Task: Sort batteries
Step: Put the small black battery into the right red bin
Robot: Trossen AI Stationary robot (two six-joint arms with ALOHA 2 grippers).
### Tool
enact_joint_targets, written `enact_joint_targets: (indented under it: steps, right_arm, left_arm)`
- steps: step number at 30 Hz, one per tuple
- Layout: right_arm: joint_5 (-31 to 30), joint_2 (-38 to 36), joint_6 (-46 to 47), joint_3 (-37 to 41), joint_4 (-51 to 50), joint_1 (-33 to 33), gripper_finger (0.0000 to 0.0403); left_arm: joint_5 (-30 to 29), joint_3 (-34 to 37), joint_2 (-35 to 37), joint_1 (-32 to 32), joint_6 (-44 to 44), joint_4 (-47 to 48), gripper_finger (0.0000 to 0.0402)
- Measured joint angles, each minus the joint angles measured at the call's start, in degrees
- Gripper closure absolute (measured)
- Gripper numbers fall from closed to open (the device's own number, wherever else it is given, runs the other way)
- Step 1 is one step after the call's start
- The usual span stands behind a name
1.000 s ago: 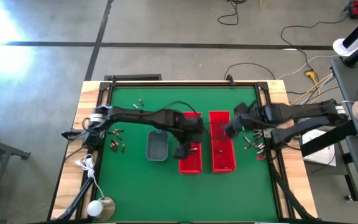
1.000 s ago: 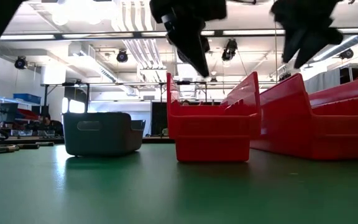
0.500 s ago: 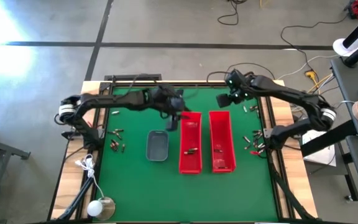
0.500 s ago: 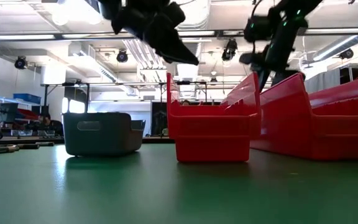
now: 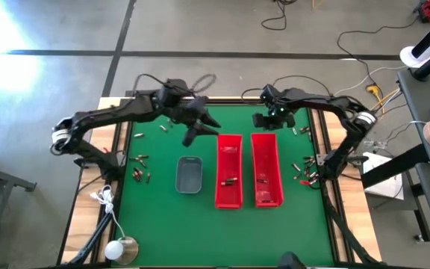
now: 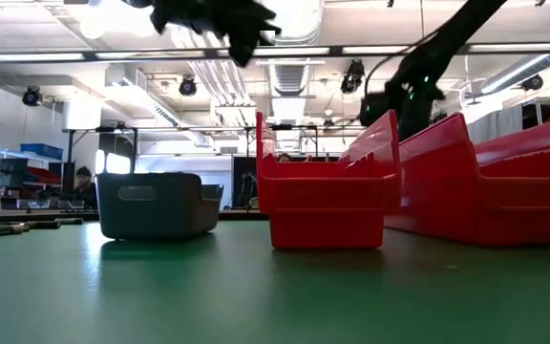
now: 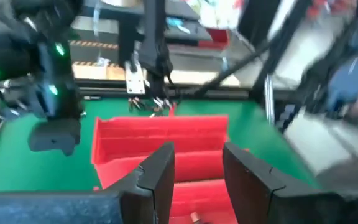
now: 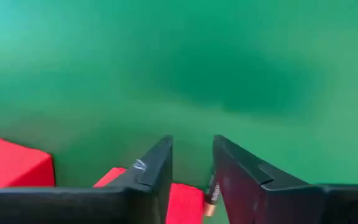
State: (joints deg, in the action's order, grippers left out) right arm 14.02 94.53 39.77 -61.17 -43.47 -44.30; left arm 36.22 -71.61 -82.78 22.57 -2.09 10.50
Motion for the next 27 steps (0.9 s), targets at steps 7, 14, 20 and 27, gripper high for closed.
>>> enact_joint_targets:
  steps: [7, 14, 20, 27]
  right_arm:
    - [7.9, 6.8, 4.6, 0.0, 4.6, -2.2, 0.0361]
    - [18.0, 12.8, 6.0, -0.4, 4.8, -4.1, 0.0388]
    - [21.5, 12.8, 7.9, -0.3, 4.9, -5.5, 0.0391]
    - [22.3, 11.9, 8.8, -1.8, 1.3, -5.0, 0.039]
  left_arm:
    - [-3.9, 0.0, 10.8, 0.0, 12.8, -4.0, 0.0287]
    - [-4.7, 0.0, 14.9, 0.2, 12.5, -5.5, 0.0287]
    - [-6.3, 0.1, 14.0, 0.2, 13.1, -5.2, 0.0287]
    - [-6.3, 0.2, 10.9, 0.2, 12.7, -5.2, 0.0287]
